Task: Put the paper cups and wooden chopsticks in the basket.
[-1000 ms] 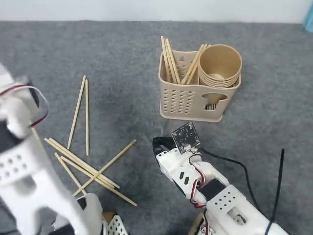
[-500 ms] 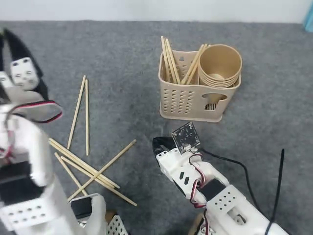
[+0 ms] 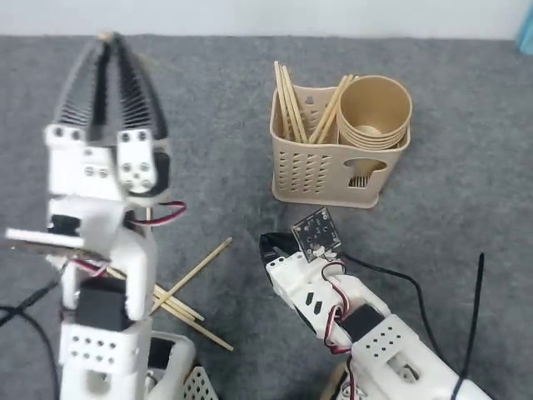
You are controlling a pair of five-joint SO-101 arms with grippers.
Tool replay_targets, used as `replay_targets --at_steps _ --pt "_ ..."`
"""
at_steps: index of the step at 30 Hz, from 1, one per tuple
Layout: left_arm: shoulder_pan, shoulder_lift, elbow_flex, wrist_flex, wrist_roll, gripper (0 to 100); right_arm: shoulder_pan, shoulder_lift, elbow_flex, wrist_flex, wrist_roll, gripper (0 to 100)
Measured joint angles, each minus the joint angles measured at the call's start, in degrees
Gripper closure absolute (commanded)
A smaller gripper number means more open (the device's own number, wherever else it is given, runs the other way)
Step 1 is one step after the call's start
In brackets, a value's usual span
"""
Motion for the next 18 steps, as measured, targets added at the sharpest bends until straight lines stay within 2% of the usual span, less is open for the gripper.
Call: replay_targets --at_steps 7,12,18 --pt "7.56 13.10 -9.58 0.00 11.25 99 0.00 0.00 0.00 0.00 0.00 98.6" --pt "9.93 22.59 -13.71 0.00 14.42 99 0.53 0.00 0.00 0.00 0.00 98.6" --pt "11.43 29.63 -13.98 0.00 14.95 99 0.88 0.00 0.00 0.00 0.00 98.6"
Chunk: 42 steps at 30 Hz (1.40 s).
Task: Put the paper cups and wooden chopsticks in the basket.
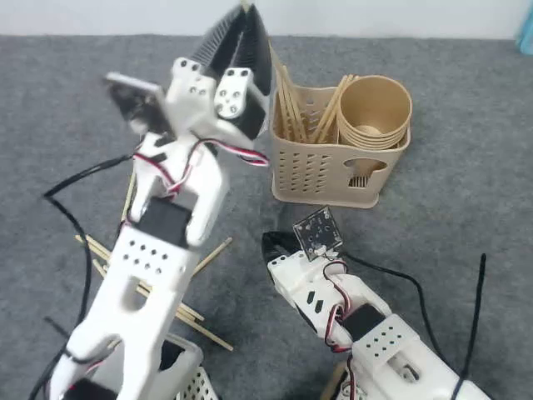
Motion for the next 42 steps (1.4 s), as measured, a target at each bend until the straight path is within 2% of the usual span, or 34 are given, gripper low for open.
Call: replay_targets --at_steps 7,14,22,26,30,33,39,42 --pt "-0.53 0.18 1.58 5.98 0.00 99 0.00 0.00 0.00 0.00 0.00 98.6" --pt "-0.44 0.70 9.41 6.68 0.35 98 -0.09 0.00 0.00 0.00 0.00 98.6" --pt "-0.97 0.70 13.54 6.68 0.09 78 -0.09 0.00 0.00 0.00 0.00 98.7" --pt "-1.76 0.70 13.63 6.68 0.09 80 -0.09 0.00 0.00 0.00 0.00 98.7" --pt "-5.89 0.70 12.13 7.56 0.09 83 -0.09 0.00 0.00 0.00 0.00 98.7" --pt "-10.90 -2.02 8.35 14.07 0.09 83 -0.09 0.00 0.00 0.00 0.00 98.6" --pt "-21.89 -10.55 -4.22 36.40 0.09 83 -0.09 0.00 0.00 0.00 0.00 98.6" --pt "-26.46 -11.60 -8.53 44.13 0.09 83 -0.09 0.00 0.00 0.00 0.00 98.6"
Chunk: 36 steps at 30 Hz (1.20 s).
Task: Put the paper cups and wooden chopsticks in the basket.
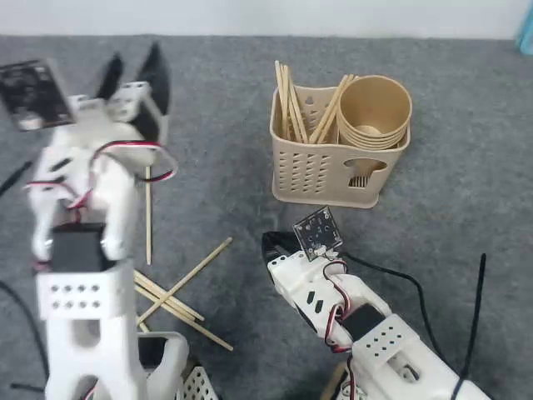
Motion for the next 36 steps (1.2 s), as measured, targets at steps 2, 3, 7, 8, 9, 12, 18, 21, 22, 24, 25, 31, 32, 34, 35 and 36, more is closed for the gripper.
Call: replay_targets --at_steps 2,3,7,8,9,12,18,21,22,24,25,31,32,34,35,36 --pt "-3.25 -0.09 -0.53 1.67 0.00 83 0.00 0.00 0.00 0.00 0.00 98.6" --pt "-4.57 -0.09 -0.53 1.85 0.00 83 0.00 0.00 0.00 0.00 0.00 98.6" --pt "-8.53 1.85 -0.35 1.85 0.09 83 0.00 0.00 0.00 0.00 0.00 98.6" --pt "-9.76 3.08 -0.09 1.85 0.09 83 0.00 0.00 0.00 0.00 0.00 98.6" --pt "-10.99 4.84 -0.09 1.85 0.09 83 0.00 0.00 0.00 0.00 0.00 98.6" --pt "-14.15 11.25 -0.09 1.85 0.09 83 0.00 0.00 0.00 0.00 0.00 98.6" --pt "-15.30 26.81 -0.18 1.85 0.09 83 0.00 0.00 0.00 0.00 0.00 98.6" --pt "-15.21 34.11 -2.64 1.67 0.09 83 0.00 0.00 0.00 0.00 0.00 98.6" --pt "-15.30 36.57 -3.69 1.67 0.09 83 0.00 0.00 0.00 0.00 0.00 98.6" --pt "-15.38 41.32 -5.63 1.67 0.18 83 0.00 0.00 0.00 0.00 0.00 98.6" --pt "-15.38 43.43 -6.24 1.67 0.35 83 0.00 0.00 0.00 0.00 0.00 98.6" --pt "-15.30 49.41 -7.21 2.02 0.26 83 0.00 0.00 0.26 0.00 0.00 98.7" --pt "-15.30 49.41 -7.47 2.99 0.26 83 0.00 0.00 0.35 0.00 0.00 98.6" --pt "-15.30 49.41 -7.82 5.19 0.26 83 0.00 0.00 0.35 0.00 0.00 98.6" --pt "-15.30 49.41 -7.82 6.15 0.26 83 -0.35 0.00 0.35 0.00 0.00 98.6" --pt "-15.38 49.41 -7.82 7.30 0.26 83 -0.70 0.00 0.35 0.00 0.00 98.6"
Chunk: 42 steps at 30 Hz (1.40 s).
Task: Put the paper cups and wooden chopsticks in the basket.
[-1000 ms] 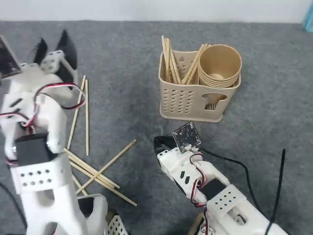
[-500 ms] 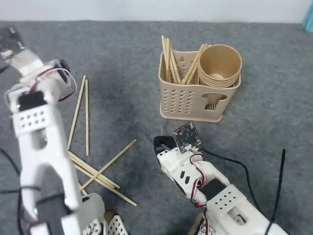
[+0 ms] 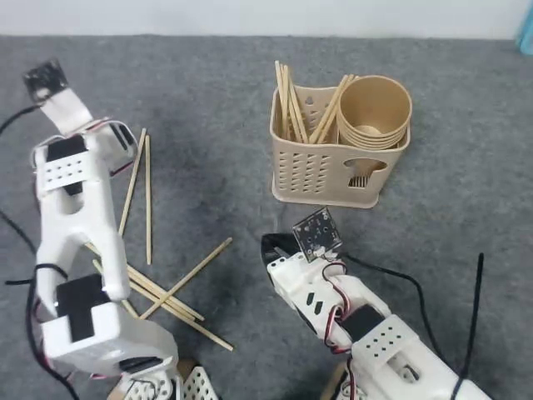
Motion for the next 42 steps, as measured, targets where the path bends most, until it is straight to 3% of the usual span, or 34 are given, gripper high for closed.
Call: replay_targets --at_steps 8,19,34,38,42 --pt "0.97 1.14 -0.09 3.60 0.26 83 0.09 0.00 0.00 0.00 0.00 98.7" --pt "5.45 10.20 2.55 -8.88 -3.69 83 0.26 0.00 0.00 0.00 0.00 98.6" --pt "5.54 11.96 2.55 -12.57 -3.43 83 0.26 0.00 0.00 0.00 0.00 98.6" --pt "5.89 16.44 -1.49 -11.60 -3.69 83 0.26 0.00 0.00 0.00 0.00 98.6" --pt "5.89 23.47 -11.78 -4.31 -3.60 83 1.41 0.00 0.00 0.00 0.00 98.6"
